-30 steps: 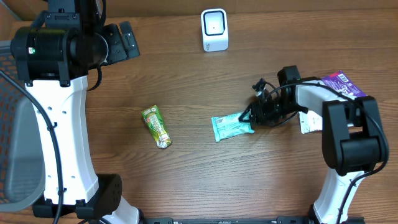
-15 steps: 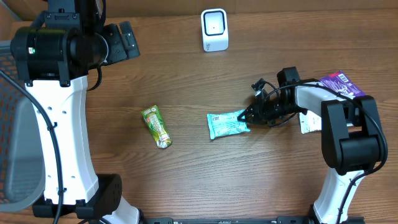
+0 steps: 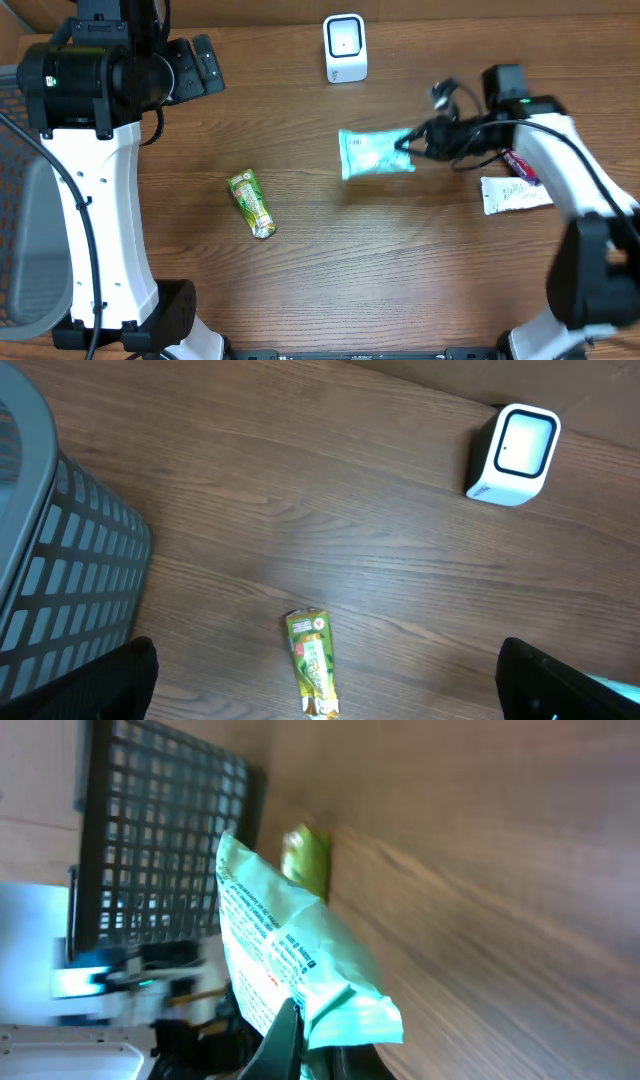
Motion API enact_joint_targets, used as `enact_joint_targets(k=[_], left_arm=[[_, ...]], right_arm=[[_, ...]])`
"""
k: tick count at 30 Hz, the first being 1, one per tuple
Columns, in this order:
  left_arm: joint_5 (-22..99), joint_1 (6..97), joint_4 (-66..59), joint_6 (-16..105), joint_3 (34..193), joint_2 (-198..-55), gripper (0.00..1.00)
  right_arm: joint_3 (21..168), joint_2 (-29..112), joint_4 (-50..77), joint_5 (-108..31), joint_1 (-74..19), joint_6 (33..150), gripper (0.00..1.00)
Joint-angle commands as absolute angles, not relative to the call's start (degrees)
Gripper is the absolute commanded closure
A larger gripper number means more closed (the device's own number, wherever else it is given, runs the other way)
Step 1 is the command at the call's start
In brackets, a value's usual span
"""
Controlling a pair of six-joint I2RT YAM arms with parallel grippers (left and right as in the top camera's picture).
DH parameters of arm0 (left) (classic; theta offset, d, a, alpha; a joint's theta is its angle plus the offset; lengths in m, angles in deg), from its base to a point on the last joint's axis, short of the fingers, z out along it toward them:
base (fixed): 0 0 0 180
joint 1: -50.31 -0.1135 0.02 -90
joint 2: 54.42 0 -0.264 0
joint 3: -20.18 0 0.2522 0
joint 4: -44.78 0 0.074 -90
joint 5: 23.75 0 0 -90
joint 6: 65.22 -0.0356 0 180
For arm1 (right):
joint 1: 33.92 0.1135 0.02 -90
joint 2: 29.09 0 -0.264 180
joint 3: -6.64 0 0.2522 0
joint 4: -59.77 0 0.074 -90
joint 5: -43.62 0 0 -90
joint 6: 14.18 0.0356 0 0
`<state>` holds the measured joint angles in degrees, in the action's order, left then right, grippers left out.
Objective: Scan the item barcode
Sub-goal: 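Lift the packet toward the back of the table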
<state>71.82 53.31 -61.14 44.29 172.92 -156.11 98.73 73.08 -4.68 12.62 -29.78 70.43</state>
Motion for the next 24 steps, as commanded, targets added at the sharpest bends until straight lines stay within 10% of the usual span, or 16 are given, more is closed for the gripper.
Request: enact_joint_targets(k=[1,24], left_arm=[[71.53,53.33,-61.12,44.92,172.84,-156.0,0.01],[71.53,53.33,-61.12,44.95,172.86,-156.0,0.01]], right_arm=[[100.91,64.44,-5.1,9.34,-29.49,71.57,0.96],[104.56,50.85,-6.06,-0.71,-29.1,80.86,0.97]])
